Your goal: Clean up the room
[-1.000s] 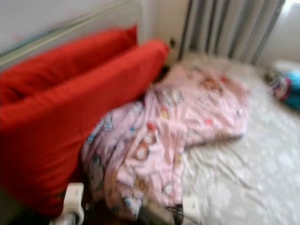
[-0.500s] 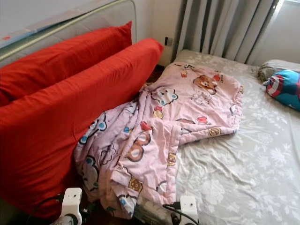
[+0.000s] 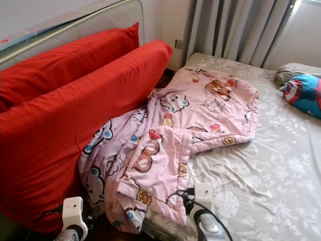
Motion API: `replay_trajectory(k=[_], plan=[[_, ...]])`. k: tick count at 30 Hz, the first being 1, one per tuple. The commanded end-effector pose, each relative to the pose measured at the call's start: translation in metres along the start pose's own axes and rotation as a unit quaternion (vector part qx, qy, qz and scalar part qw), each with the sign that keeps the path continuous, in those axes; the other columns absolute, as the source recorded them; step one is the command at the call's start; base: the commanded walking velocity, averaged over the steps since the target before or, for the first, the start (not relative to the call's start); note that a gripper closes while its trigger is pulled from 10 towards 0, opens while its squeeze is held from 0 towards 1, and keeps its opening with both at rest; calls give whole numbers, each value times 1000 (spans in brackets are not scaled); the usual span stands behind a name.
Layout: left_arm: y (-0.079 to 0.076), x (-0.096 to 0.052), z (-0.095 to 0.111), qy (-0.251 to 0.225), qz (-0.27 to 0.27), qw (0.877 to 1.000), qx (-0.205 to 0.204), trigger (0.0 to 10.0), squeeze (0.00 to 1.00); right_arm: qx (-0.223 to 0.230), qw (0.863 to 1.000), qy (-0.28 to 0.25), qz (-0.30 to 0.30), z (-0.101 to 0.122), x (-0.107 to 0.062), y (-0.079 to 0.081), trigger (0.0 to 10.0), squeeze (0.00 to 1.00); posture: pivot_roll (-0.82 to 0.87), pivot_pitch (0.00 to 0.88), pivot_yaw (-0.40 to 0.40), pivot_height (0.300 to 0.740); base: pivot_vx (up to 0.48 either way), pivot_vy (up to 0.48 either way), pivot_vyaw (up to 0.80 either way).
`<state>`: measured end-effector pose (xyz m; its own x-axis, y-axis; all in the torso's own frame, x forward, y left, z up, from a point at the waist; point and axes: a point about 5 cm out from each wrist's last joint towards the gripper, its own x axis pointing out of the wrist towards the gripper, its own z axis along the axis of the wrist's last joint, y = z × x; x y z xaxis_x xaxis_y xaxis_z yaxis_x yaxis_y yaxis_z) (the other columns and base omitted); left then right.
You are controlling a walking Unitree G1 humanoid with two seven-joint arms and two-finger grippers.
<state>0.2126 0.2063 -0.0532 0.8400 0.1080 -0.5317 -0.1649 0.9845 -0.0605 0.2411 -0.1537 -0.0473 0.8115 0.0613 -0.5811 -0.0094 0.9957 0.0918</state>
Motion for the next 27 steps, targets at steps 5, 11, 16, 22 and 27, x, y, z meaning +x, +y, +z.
replay_trajectory(k=[5,11,16,22,27], plan=[[2,-4,-2,-18,10,1000,-4,10000,0,33,994,-99,-6,37,5,-4,10000,0,-52,37,-32,740,0,0,0],[1,-6,2,-53,11,999,5,10000,0,0,980,-196,27,64,0,2,10000,0,-70,27,-41,740,0,0,0],[-19,12,88,-226,-26,974,22,10000,0,2,980,-197,26,62,-1,2,10000,0,-72,19,-41,740,0,0,0],[-24,12,100,-250,-31,967,21,10000,0,8,978,-207,34,66,-1,10,10000,0,-72,18,-41,740,0,0,0],[-26,10,105,-263,-29,964,21,10000,0,1,976,-211,49,70,-1,15,10000,0,-68,26,-46,740,0,0,0]])
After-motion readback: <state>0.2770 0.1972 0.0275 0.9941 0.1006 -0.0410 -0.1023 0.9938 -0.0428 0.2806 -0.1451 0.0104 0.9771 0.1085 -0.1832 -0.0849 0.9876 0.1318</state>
